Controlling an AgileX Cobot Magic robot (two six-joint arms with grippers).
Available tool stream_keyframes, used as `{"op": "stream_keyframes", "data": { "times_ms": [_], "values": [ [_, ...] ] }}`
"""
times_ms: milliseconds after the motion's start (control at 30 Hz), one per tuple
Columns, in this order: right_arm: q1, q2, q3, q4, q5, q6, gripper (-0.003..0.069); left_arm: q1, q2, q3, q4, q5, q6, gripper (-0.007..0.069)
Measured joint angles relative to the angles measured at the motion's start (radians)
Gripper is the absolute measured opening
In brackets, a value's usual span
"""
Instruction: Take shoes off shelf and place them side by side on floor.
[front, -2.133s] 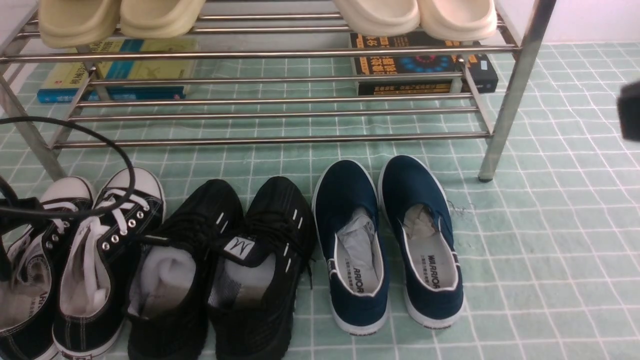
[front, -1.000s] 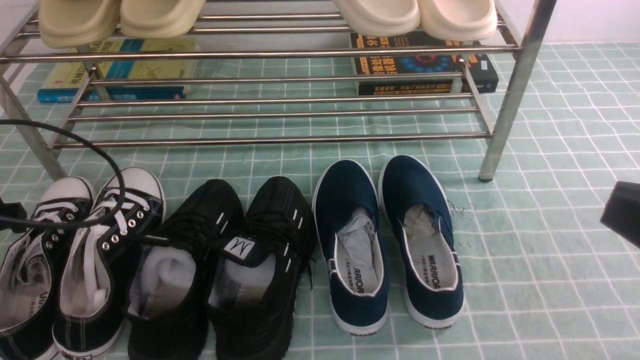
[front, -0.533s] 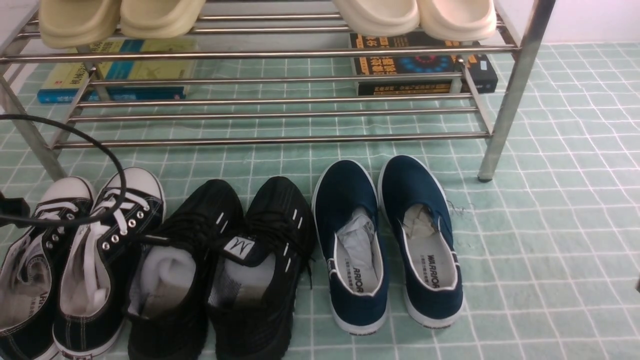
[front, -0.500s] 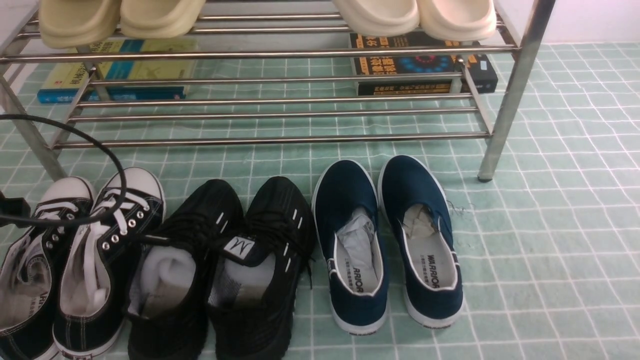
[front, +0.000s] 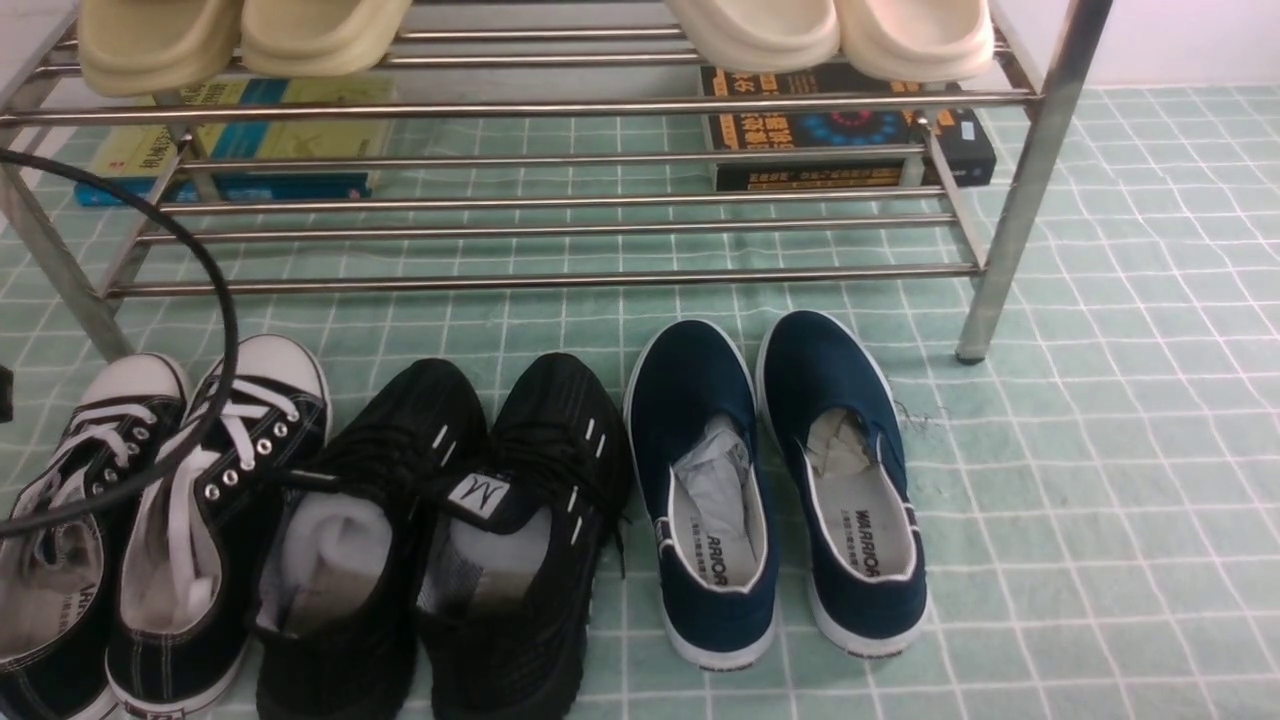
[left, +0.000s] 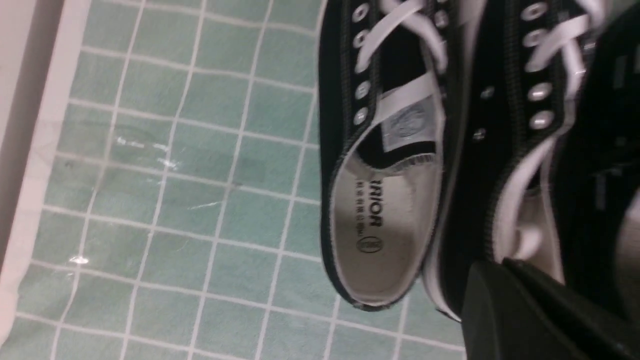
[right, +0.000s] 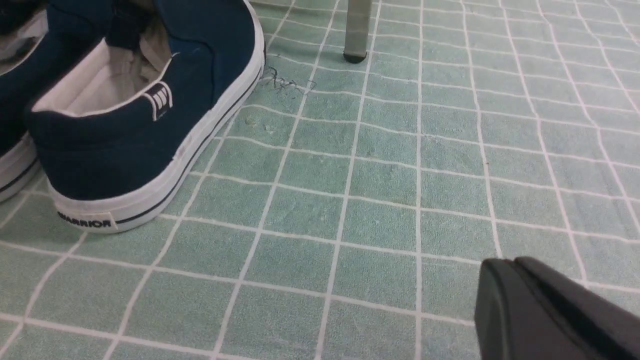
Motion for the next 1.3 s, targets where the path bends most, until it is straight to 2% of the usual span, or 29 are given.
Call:
{"op": "stream_keyframes", "data": {
  "times_ms": [200, 367, 667, 800, 900, 1067, 1300],
  "values": [
    [0.0, -0.001, 0.0, -0.005, 0.0, 0.0, 0.002, 0.0, -0.214, 0.017, -0.092, 0.045, 0.077, 0.0011],
    [-0.005, -0.001, 0.0, -0.034, 0.0, 0.0, 0.0027, 0.0, -0.423, 0.097, -0.185, 0.145, 0.141, 0.0011],
    [-0.068, -0.001, 0.0, -0.038, 0.0, 0.0, 0.0038, 0.0, -0.797, 0.302, -0.274, 0.172, 0.156, 0.0011],
    [-0.069, -0.001, 0.0, -0.038, 0.0, 0.0, 0.0042, 0.0, -0.936, 0.39, -0.333, 0.09, 0.101, 0.0013],
    [-0.069, -0.001, 0.0, -0.038, 0.0, 0.0, 0.0046, 0.0, -1.001, 0.451, -0.368, -0.03, 0.04, 0.0015],
    [-0.069, -0.001, 0.0, -0.039, 0.0, 0.0, 0.0052, 0.0, -1.024, 0.544, -0.386, -0.254, 0.006, 0.002],
    [-0.069, -0.001, 0.0, -0.039, 0.0, 0.0, 0.0062, 0.0, -1.024, 0.605, -0.341, -0.304, 0.003, 0.0023]
  ]
}}
